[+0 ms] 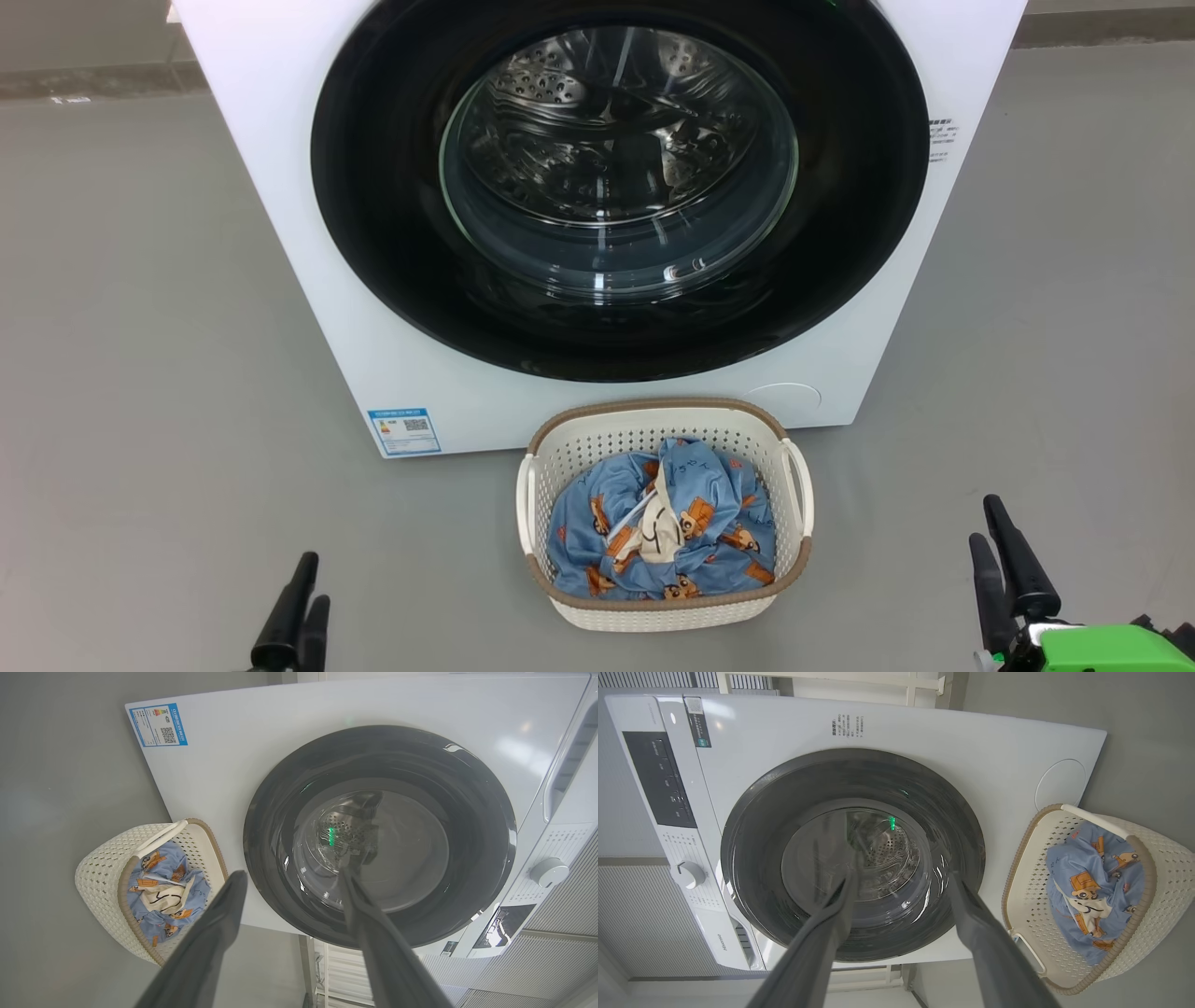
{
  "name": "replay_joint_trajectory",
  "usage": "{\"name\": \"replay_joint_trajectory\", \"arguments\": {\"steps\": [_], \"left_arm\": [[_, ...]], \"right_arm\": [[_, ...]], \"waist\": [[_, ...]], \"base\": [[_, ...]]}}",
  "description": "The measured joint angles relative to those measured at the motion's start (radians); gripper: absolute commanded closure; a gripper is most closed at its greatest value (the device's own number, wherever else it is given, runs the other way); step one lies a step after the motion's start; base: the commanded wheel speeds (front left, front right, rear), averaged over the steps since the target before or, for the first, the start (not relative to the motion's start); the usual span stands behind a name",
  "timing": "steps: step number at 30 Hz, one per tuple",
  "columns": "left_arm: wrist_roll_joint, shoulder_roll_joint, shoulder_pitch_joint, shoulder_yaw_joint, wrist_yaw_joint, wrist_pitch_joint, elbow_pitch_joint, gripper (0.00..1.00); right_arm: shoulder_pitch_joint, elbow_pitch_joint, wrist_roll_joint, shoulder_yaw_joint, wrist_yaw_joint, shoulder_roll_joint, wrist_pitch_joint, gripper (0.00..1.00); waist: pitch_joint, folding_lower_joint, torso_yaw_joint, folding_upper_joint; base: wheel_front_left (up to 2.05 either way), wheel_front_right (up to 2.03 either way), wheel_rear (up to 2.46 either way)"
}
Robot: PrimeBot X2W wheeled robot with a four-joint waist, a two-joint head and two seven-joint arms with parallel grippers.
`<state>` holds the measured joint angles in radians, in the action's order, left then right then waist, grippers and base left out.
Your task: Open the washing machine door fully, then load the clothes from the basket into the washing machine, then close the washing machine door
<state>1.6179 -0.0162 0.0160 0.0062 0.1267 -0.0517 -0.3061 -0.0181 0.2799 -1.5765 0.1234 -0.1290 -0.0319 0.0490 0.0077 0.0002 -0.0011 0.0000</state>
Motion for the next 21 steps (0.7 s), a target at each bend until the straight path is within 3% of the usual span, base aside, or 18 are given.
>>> {"name": "replay_joint_trajectory", "arguments": {"steps": [10, 21], "left_arm": [[-0.068, -0.006, 0.0, -0.026, 0.0, 0.028, 0.002, 0.0], [-0.217, -0.024, 0.0, -0.038, 0.0, 0.062, 0.008, 0.0]], "right_arm": [[0.002, -0.035, 0.142, -0.005, 0.0, 0.0, -0.026, 0.0], [0.019, -0.075, 0.35, -0.008, 0.0, -0.001, -0.061, 0.0]], "waist": [[-0.001, 0.0, 0.001, 0.0], [-0.005, 0.0, -0.002, 0.0]], "base": [[0.0, 0.0, 0.0], [0.0, 0.0, 0.0]]}}
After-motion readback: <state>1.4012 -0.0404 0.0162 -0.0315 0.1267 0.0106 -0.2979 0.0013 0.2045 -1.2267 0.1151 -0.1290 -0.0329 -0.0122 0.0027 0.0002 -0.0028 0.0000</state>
